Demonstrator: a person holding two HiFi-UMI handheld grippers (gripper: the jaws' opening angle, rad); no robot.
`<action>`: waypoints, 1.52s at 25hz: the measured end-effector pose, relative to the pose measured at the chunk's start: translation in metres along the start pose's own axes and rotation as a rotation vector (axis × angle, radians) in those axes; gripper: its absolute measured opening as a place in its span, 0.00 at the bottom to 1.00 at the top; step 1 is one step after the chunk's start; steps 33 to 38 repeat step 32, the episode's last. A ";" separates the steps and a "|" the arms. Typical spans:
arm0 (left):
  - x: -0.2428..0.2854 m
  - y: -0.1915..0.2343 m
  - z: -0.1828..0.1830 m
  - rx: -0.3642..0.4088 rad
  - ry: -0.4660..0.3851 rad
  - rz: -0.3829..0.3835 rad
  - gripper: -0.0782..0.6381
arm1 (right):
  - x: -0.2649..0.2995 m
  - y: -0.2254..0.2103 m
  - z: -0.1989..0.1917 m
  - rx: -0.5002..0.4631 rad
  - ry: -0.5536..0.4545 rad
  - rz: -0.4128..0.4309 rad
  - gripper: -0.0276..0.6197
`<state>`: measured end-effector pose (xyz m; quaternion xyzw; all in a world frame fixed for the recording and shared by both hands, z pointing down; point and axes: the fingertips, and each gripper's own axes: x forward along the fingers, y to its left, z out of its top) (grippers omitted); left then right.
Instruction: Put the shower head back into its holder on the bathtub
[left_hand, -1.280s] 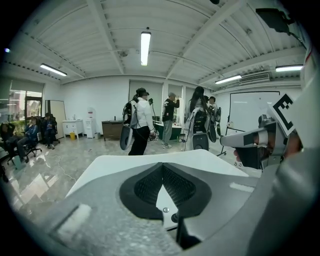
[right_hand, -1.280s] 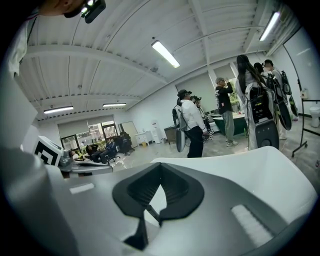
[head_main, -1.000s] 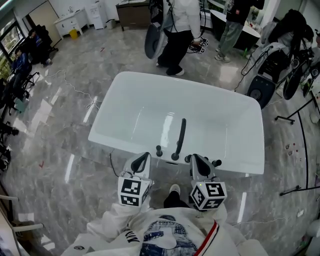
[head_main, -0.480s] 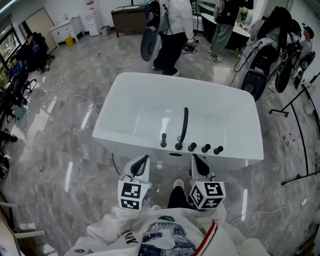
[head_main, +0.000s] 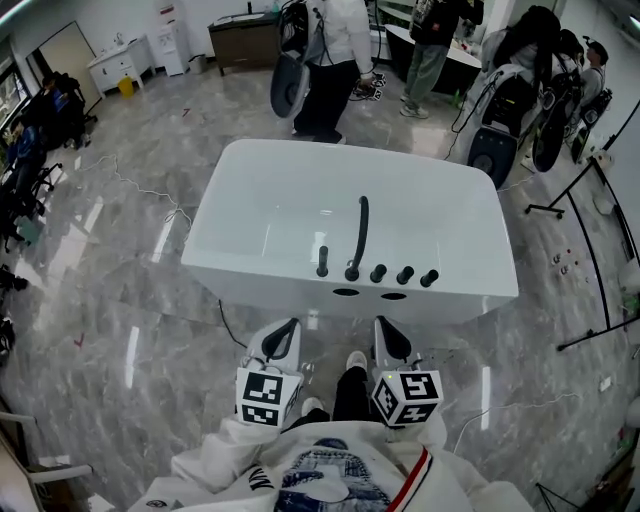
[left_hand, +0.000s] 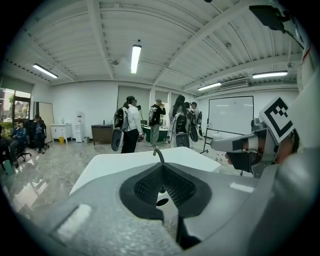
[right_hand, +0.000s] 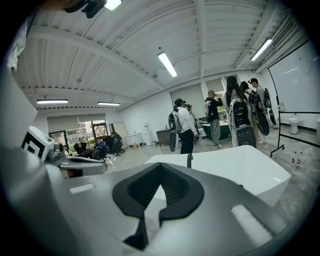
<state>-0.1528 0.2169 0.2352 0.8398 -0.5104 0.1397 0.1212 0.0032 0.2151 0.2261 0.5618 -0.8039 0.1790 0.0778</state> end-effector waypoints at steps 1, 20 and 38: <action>0.000 -0.002 -0.002 0.001 0.004 -0.002 0.11 | -0.004 0.000 -0.001 0.000 0.002 -0.002 0.05; 0.013 -0.046 0.021 0.027 -0.004 0.054 0.11 | -0.033 -0.049 0.015 -0.019 -0.006 0.023 0.05; 0.008 -0.048 0.012 0.019 0.015 0.072 0.11 | -0.039 -0.054 0.004 -0.015 0.000 0.033 0.05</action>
